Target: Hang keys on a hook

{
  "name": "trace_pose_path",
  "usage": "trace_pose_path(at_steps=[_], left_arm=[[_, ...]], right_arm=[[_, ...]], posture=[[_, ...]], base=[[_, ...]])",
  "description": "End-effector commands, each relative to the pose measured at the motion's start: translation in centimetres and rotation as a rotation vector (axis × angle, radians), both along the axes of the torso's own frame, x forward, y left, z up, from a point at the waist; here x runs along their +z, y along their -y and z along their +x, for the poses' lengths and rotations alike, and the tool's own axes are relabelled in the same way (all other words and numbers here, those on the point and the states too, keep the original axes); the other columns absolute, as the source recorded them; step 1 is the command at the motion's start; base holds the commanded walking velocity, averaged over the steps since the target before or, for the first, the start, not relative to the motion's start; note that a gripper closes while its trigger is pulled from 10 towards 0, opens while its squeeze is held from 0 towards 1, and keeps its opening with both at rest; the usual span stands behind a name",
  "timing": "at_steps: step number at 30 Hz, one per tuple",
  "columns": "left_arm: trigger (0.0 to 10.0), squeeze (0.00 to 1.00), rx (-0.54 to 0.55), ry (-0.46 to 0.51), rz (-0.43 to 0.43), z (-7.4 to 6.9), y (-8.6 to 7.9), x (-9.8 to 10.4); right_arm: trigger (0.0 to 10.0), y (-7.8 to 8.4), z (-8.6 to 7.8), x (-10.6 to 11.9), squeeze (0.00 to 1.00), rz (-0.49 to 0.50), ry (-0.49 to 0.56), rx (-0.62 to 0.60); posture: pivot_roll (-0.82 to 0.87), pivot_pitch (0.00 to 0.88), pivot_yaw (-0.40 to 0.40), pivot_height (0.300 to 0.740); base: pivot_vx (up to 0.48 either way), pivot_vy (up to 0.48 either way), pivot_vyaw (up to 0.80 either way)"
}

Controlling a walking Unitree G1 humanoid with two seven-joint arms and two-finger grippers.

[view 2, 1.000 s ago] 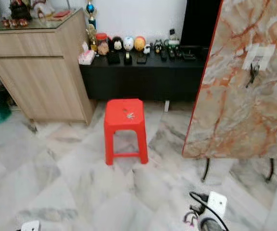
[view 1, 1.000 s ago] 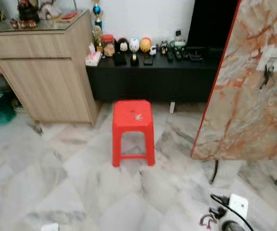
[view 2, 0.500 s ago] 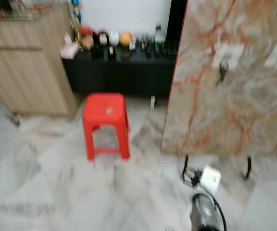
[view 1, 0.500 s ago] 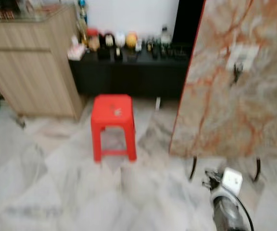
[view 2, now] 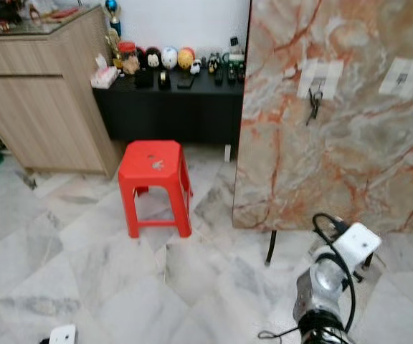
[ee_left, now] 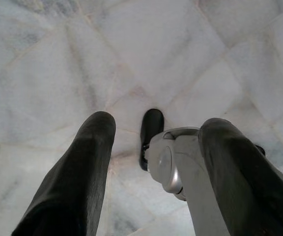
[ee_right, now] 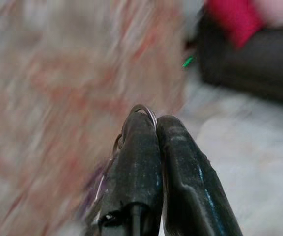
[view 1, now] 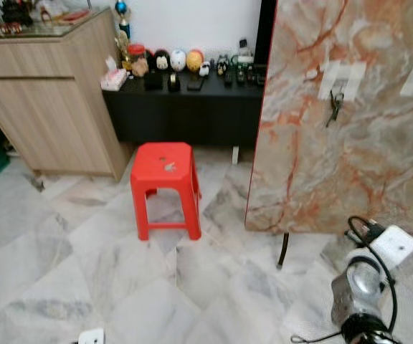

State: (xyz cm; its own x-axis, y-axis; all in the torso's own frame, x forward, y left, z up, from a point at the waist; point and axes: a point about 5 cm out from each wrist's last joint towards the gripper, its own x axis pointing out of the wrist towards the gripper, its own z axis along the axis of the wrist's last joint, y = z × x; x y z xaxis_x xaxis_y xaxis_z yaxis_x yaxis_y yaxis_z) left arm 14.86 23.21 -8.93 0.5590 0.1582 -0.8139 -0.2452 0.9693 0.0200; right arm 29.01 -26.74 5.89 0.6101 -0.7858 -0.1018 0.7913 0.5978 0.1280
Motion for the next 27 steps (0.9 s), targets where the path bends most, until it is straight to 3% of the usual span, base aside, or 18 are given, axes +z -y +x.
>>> trace_pose_path(at_steps=[1, 7, 10, 18, 27], left_arm=[[10.0, 0.00, -0.021, -0.011, -0.001, 0.3, 0.5, 0.0], [10.0, 0.00, -0.026, -0.003, -0.006, 0.9, 1.3, 0.0], [10.0, 0.00, -0.013, -0.015, 0.000, -0.3, 0.3, -0.2], [10.0, 0.00, -0.010, -0.013, -0.010, -0.8, 0.1, -0.3], [10.0, 0.00, -0.006, -0.008, -0.014, -0.9, 0.0, -0.3]], right_arm=[[10.0, -0.1, 0.5, 1.7, 0.00, -0.099, 0.037, -0.019], [10.0, -1.1, 1.4, 3.0, 0.00, -0.156, 0.055, 0.024], [10.0, -2.3, 2.0, 3.4, 0.00, -0.189, 0.059, 0.068], [10.0, -4.1, 2.3, 4.8, 0.00, -0.289, 0.104, 0.152], [10.0, -3.9, 2.3, 4.2, 0.00, -0.222, 0.080, 0.163]], posture=[[0.00, 0.000, -0.015, 0.740], [0.01, 0.000, -0.018, 0.740], [0.01, 0.000, -0.018, 0.740], [0.01, 0.000, -0.019, 0.740], [0.01, 0.000, -0.020, 0.740]], base=[[0.000, 0.000, 0.00], [0.000, 0.000, 0.00], [0.000, 0.000, 0.00], [0.000, 0.000, 0.00], [0.000, 0.000, 0.00]])
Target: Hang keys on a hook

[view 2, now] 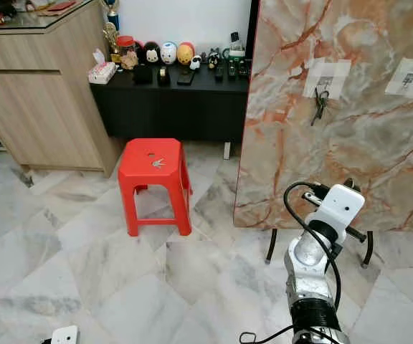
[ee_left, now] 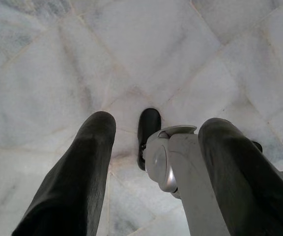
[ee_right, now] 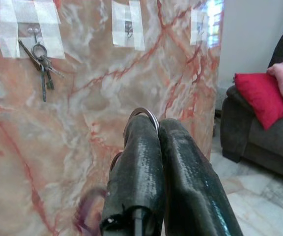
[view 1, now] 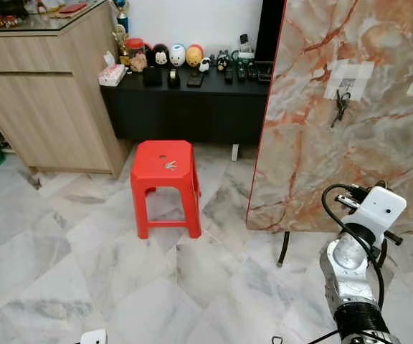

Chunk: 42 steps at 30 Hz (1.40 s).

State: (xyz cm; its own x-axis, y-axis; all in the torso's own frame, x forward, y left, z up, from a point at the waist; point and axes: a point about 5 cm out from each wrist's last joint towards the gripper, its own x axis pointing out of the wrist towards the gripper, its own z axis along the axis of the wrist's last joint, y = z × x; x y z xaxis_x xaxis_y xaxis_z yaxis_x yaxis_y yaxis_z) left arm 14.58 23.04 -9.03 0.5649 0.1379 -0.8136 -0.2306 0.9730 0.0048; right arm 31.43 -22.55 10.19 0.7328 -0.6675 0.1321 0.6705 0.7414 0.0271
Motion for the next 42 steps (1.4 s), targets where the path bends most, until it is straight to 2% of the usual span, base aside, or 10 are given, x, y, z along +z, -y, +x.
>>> trace_pose_path(at_steps=[1, 6, 13, 24, 35, 42], left_arm=[[10.0, 0.00, 0.014, -0.009, -0.002, -0.6, -0.2, -0.1], [10.0, 0.00, 0.023, 0.000, -0.011, -0.6, -0.3, -0.1], [10.0, 0.00, 0.023, -0.008, -0.014, -0.7, -0.3, -0.2], [10.0, 0.00, 0.006, -0.018, -0.001, -0.8, -0.4, -0.2], [10.0, 0.00, -0.002, -0.028, 0.012, -0.8, -0.9, -0.1], [10.0, 0.00, 0.005, -0.026, 0.014, -0.8, -0.9, -0.1]], right_arm=[[10.0, 0.3, 0.0, -0.5, 0.00, 0.047, -0.024, 0.003], [10.0, 0.1, -0.2, -1.5, 0.00, 0.105, -0.072, 0.018], [10.0, -0.4, 0.0, -1.4, 0.00, 0.125, -0.060, 0.049], [10.0, -0.8, 0.4, -1.3, 0.00, 0.146, -0.064, 0.087], [10.0, -1.2, 0.5, -1.4, 0.00, 0.152, -0.074, 0.118], [10.0, -1.5, 0.6, -1.4, 0.00, 0.158, -0.075, 0.128]], posture=[[0.01, 0.000, -0.021, 0.740], [0.01, 0.000, -0.019, 0.740], [0.01, 0.000, -0.017, 0.740], [0.01, 0.000, -0.019, 0.740], [0.01, 0.000, -0.023, 0.740], [0.01, 0.000, -0.022, 0.740]], base=[[0.000, 0.000, 0.00], [0.000, 0.000, 0.00], [0.000, 0.000, 0.00], [0.000, 0.000, -0.80], [0.389, 0.000, -0.80], [0.000, 0.000, -0.80]])
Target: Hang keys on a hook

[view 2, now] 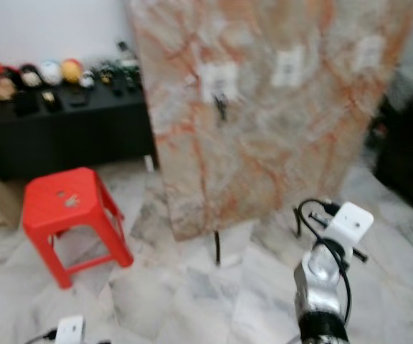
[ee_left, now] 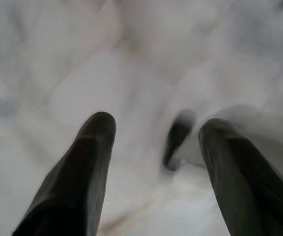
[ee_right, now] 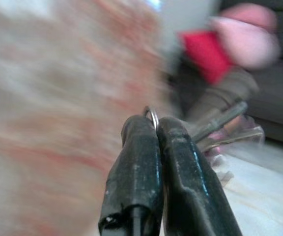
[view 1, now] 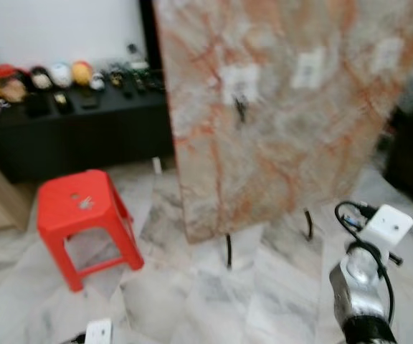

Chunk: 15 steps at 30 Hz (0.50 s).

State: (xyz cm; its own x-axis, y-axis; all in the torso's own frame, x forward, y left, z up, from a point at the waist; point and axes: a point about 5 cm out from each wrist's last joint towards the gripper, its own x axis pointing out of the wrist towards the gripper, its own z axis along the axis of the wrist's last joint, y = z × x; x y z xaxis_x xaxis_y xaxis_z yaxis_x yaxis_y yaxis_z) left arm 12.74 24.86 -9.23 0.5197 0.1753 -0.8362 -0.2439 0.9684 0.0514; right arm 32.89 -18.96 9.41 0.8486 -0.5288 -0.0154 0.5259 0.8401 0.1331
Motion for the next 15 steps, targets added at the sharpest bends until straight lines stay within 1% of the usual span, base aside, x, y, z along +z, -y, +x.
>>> trace_pose_path(at_steps=[1, 3, 6, 15], left_arm=[[10.0, 0.00, -0.012, 0.025, -0.020, 1.05, 0.87, 0.12], [10.0, 0.00, -0.013, 0.025, -0.019, 1.07, 0.83, 0.14], [10.0, 0.00, -0.011, 0.026, -0.018, 1.07, 0.78, 0.15], [10.0, 0.00, -0.006, 0.032, -0.019, 1.10, 0.71, 0.19]], right_arm=[[10.0, 2.10, -0.84, -0.64, 0.00, -0.021, -0.025, -0.055], [10.0, 1.99, -0.77, -0.64, 0.00, -0.019, -0.026, -0.048], [10.0, 1.56, -0.62, -0.48, 0.00, -0.029, -0.012, -0.013], [10.0, 1.34, -0.55, -0.58, 0.00, -0.012, -0.015, -0.007]], posture=[[0.01, 0.000, -0.023, 0.740], [0.01, 0.000, -0.022, 0.740], [0.02, 0.000, -0.023, 0.740], [0.02, 0.000, -0.021, 0.740]], base=[[0.000, 0.000, -0.80], [0.000, 0.000, -0.80], [0.000, 0.000, 0.00], [0.000, 0.000, 0.00]])
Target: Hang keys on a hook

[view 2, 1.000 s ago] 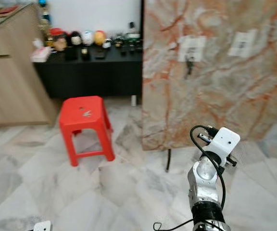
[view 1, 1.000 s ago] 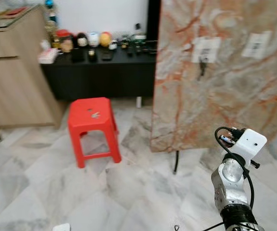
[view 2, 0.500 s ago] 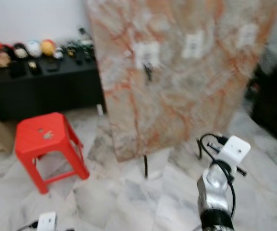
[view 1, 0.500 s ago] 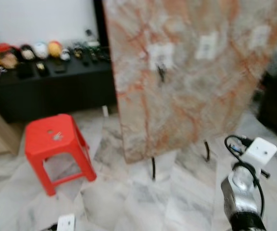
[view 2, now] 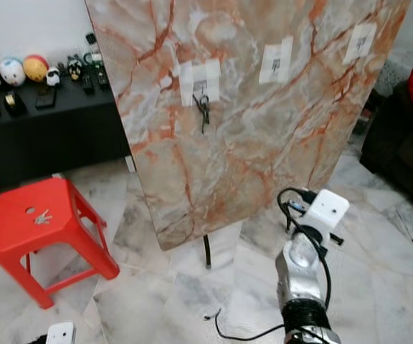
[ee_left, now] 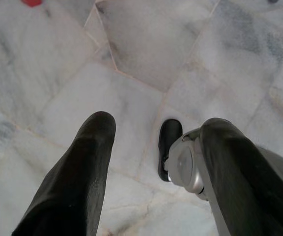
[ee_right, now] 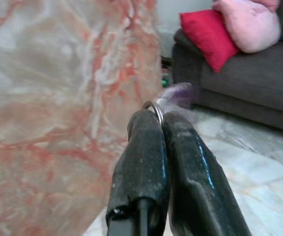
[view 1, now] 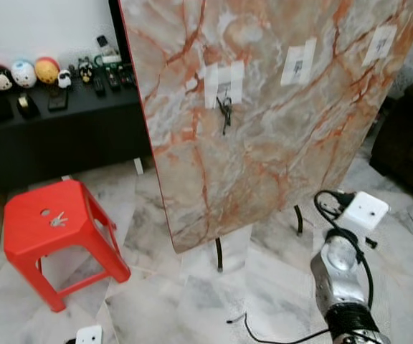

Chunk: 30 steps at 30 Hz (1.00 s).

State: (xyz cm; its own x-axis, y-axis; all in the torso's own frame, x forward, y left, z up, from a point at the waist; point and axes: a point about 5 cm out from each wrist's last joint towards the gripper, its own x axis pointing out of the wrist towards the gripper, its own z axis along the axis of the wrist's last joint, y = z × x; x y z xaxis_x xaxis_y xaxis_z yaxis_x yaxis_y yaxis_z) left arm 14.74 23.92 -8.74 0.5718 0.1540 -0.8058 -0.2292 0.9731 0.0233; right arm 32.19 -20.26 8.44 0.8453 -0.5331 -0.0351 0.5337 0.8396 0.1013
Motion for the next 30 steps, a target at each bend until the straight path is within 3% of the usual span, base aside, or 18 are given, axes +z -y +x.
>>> trace_pose_path(at_steps=[1, 13, 30], left_arm=[[10.0, 0.00, 0.015, -0.020, -0.009, -0.84, -0.23, -0.26], [10.0, 0.00, 0.017, -0.019, -0.012, -0.81, -0.25, -0.25], [10.0, 0.00, 0.011, -0.026, -0.002, -0.93, -0.30, -0.28]], right_arm=[[10.0, 0.04, 0.16, 0.39, 0.00, 0.005, 0.019, -0.002], [10.0, 0.13, 0.16, 0.48, 0.00, -0.001, 0.026, -0.004], [10.0, 0.08, 0.08, 0.08, 0.00, 0.006, 0.007, 0.001]], posture=[[0.01, 0.000, -0.021, 0.740], [0.02, 0.000, -0.025, 0.740], [0.02, 0.000, -0.027, 0.740]], base=[[0.000, 0.000, 0.00], [0.000, 0.000, 0.00], [0.309, 0.000, 0.00]])
